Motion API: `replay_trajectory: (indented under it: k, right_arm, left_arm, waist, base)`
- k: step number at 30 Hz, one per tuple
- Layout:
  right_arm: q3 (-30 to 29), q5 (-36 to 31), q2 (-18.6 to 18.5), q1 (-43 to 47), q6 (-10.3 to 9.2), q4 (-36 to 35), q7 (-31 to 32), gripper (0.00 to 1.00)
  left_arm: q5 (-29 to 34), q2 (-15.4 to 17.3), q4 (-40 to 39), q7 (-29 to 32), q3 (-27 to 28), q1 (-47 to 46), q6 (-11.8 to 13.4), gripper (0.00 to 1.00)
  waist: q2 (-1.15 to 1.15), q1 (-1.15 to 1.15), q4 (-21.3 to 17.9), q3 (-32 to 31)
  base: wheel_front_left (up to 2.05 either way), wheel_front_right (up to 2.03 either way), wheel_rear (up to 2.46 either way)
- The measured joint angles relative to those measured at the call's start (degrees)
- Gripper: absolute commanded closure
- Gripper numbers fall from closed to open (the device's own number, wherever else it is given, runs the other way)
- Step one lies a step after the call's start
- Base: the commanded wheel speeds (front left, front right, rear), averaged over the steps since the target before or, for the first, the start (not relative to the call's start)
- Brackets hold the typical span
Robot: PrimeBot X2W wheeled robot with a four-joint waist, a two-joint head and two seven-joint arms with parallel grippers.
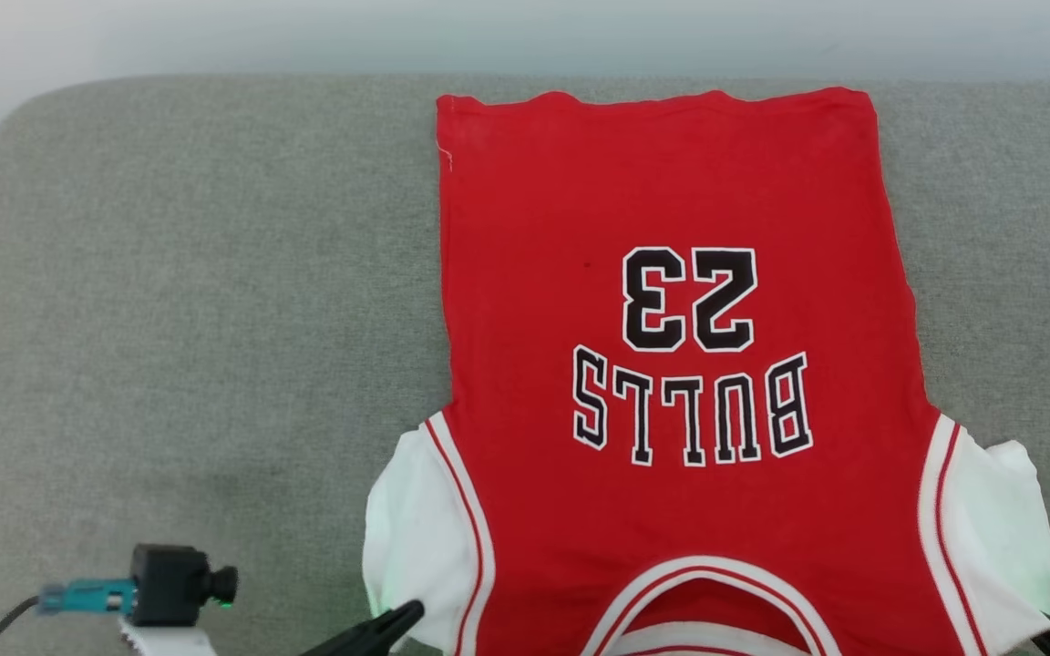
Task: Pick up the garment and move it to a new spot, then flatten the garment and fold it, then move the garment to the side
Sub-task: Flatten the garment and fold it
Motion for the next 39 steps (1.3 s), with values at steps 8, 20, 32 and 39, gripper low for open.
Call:
replay_trajectory:
  k: [8, 20, 32, 39]
  right_arm:
    - [10.54, -3.42, -2.83, -8.84, 0.00, 9.07, -2.49, 1.00]
    - [23.60, -6.76, -2.35, -18.03, 0.04, 24.28, -9.40, 1.00]
    - [22.91, -5.43, -4.28, -22.05, 0.04, 22.28, -10.87, 0.00]
    - [9.39, 5.57, -6.54, -23.23, 0.00, 11.35, -2.15, 0.00]
  left_arm:
    - [2.43, -5.84, 11.73, 1.23, -3.35, -5.50, -0.40, 1.00]
    - [10.16, -15.14, 30.28, -1.35, -8.73, -11.62, -1.07, 1.00]
    - [11.23, -15.05, 33.11, -3.75, -10.03, -12.62, -2.12, 1.00]
    - [12.21, -14.84, 30.77, -5.31, -10.59, -12.18, -2.04, 1.00]
  waist:
    - [0.00, 0.00, -0.65, 0.44]
    - [0.00, 0.00, -0.37, 0.96]
    - [0.00, 0.00, -2.37, 1.92]
    - [0.00, 0.00, -1.38, 2.69]
  base:
    - [0.00, 0.00, 0.00]
    - [0.00, 0.00, 0.00]
    - [0.00, 0.00, 0.00]
    - [0.00, 0.00, 0.00]
